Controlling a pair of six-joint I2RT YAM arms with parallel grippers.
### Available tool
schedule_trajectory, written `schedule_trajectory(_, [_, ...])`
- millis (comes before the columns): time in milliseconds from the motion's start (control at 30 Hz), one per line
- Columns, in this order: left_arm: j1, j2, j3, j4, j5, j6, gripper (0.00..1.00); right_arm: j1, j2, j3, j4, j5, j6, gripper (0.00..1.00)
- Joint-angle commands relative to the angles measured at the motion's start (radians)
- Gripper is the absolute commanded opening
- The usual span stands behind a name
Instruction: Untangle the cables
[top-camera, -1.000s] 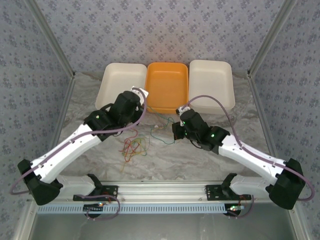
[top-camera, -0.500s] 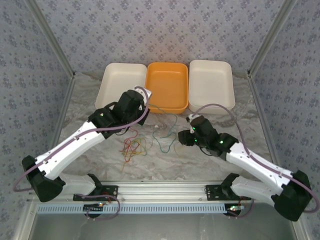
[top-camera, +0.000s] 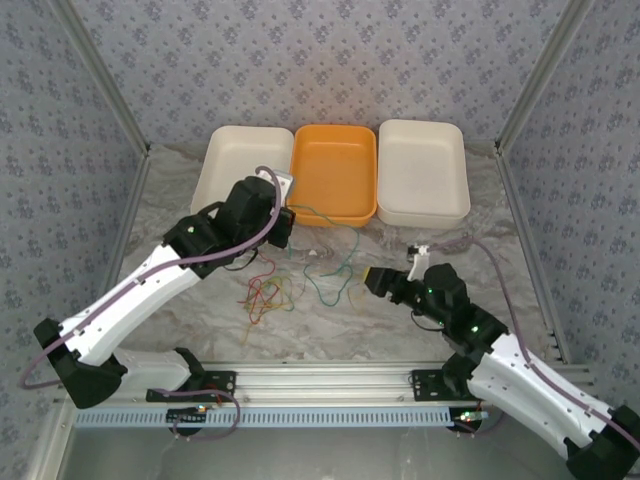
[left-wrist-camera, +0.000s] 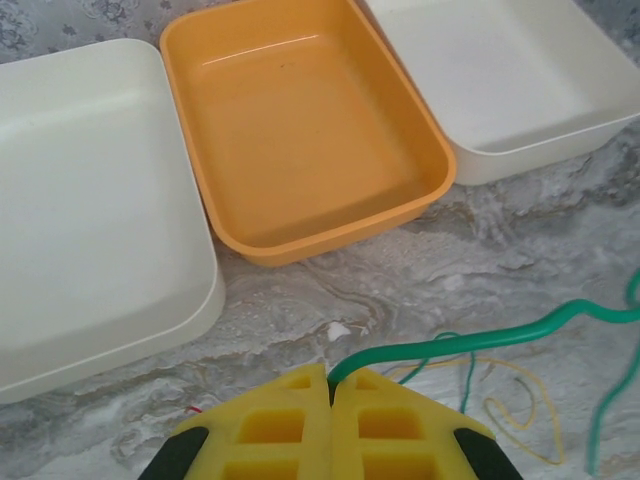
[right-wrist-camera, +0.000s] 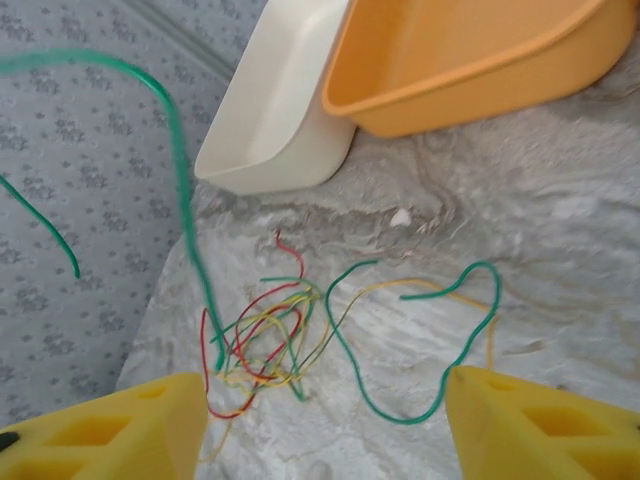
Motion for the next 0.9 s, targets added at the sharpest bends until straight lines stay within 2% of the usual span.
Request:
schedule_trajectory(0, [-0.003,-0.009,0.050,-0.036,0.050,-0.057,0.00,0.058,0.048,0.007,0.158,0.025,-0.026,0.71])
schedule_trajectory(267, [-0.003,-0.003,0.054,-0.046,0.067,-0.071,0.00,0.128,0.239,0.104,0.292,0.068,-0.073,0.71])
schedule_trajectory(367, [-0.004,-0.004,0.057,-0.046,0.073,-0.073,0.00,0.139,0.314,0.142,0.301,0.084,-0.080,0.67])
schedule_trajectory(433, [-0.003,-0.007,0.058,-0.045,0.078,-0.075,0.00,0.138,0.354,0.163,0.301,0.097,-0.087,0.57])
schedule_trajectory(533, [-0.002,-0.012,0.061,-0.049,0.078,-0.073,0.00,0.137,0.389,0.202,0.262,0.135,-0.105,0.25])
schedule_trajectory(600, [0.001,-0.015,0.068,-0.065,0.066,-0.066,0.00,0.138,0.395,0.249,0.147,0.188,-0.137,0.06])
schedule_trajectory(633, [0.006,-0.018,0.072,-0.076,0.056,-0.061,0.00,0.142,0.392,0.272,0.089,0.219,-0.157,0.03])
schedule_trajectory(667, [0.011,-0.019,0.078,-0.094,0.037,-0.052,0.00,0.148,0.385,0.299,0.001,0.263,-0.160,0.01])
schedule_trajectory(733, [0.013,-0.017,0.089,-0.141,-0.026,-0.022,0.00,0.162,0.384,0.363,-0.189,0.374,-0.268,0.00])
schedule_trajectory(800, [0.016,-0.014,0.088,-0.193,-0.114,0.009,0.00,0.172,0.402,0.455,-0.411,0.518,-0.325,0.00])
schedule_trajectory(867, [0.012,-0.013,0.072,-0.231,-0.213,0.038,0.00,0.185,0.424,0.517,-0.538,0.648,-0.363,0.00])
